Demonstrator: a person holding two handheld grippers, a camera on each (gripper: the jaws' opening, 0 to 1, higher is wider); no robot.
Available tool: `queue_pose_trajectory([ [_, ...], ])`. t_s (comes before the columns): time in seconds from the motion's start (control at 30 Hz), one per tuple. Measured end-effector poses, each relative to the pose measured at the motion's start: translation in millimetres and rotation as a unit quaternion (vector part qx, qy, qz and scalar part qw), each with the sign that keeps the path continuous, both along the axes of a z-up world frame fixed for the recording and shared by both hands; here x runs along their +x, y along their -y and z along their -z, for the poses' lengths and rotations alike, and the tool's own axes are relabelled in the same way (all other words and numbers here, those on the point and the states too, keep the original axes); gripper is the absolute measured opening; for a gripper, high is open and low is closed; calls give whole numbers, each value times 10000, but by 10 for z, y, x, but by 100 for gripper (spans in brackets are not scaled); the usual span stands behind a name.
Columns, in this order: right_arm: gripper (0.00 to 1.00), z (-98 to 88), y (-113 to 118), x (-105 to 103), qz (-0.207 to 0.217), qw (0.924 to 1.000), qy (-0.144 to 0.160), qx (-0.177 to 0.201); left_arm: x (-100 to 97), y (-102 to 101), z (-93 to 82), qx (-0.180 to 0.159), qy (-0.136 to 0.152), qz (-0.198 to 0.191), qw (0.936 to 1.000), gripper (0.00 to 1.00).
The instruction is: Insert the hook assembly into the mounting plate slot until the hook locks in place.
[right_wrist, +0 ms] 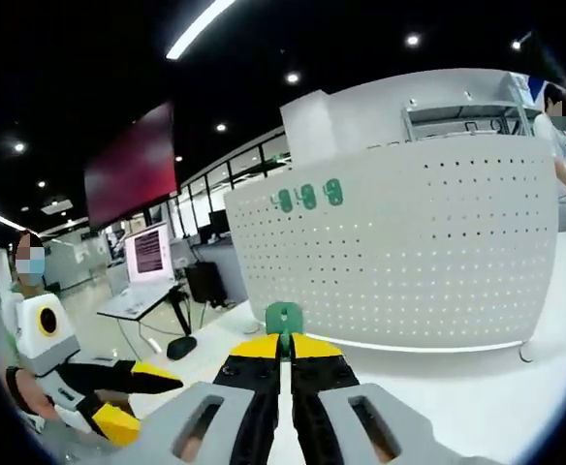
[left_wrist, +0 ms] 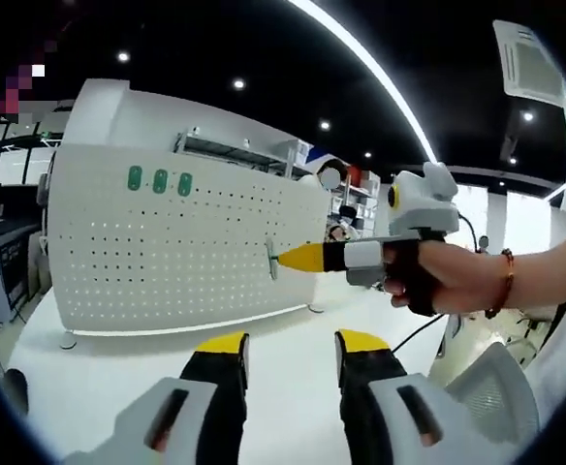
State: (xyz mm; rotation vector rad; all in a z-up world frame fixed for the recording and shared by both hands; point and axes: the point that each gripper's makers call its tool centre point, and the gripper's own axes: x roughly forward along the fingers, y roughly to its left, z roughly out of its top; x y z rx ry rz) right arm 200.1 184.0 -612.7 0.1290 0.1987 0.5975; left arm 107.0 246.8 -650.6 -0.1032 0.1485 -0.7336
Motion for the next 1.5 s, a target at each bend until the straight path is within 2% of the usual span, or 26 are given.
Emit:
queue_pose_trajectory([
  [0.13, 1, -80, 83, 125, 194, 9997, 33, 130, -38, 4, 14, 24, -4, 58, 10000, 42],
  [0.27, 1, -143, 102, 211, 278, 9995, 105, 42, -52, -10, -5, 146, 124, 95, 9998, 42],
  [0.33, 1, -180, 102, 253, 310, 9994, 143, 38, -49, -20, -15, 180, 169, 93, 9997, 46],
  [0.53, 1, -281, 70, 352, 344, 9990, 272, 78, -52, -35, -14, 260, 202, 121, 9994, 50],
  [0.63, 1, -298, 80, 415, 449, 9985, 305, -39, -57, -42, -19, 292, 250, 123, 9992, 54],
  [0.9, 1, -396, 151, 590, 754, 9963, 412, -5, -118, -45, 36, 446, 248, 199, 9985, 61],
  [1.1, 1, -459, 143, 734, 917, 9941, 543, -201, -122, -42, 41, 422, 203, 223, 9987, 62],
  [1.5, 1, -619, 131, 971, 992, 9927, 636, -244, -149, -13, 7, 379, 275, 373, 9982, 69],
])
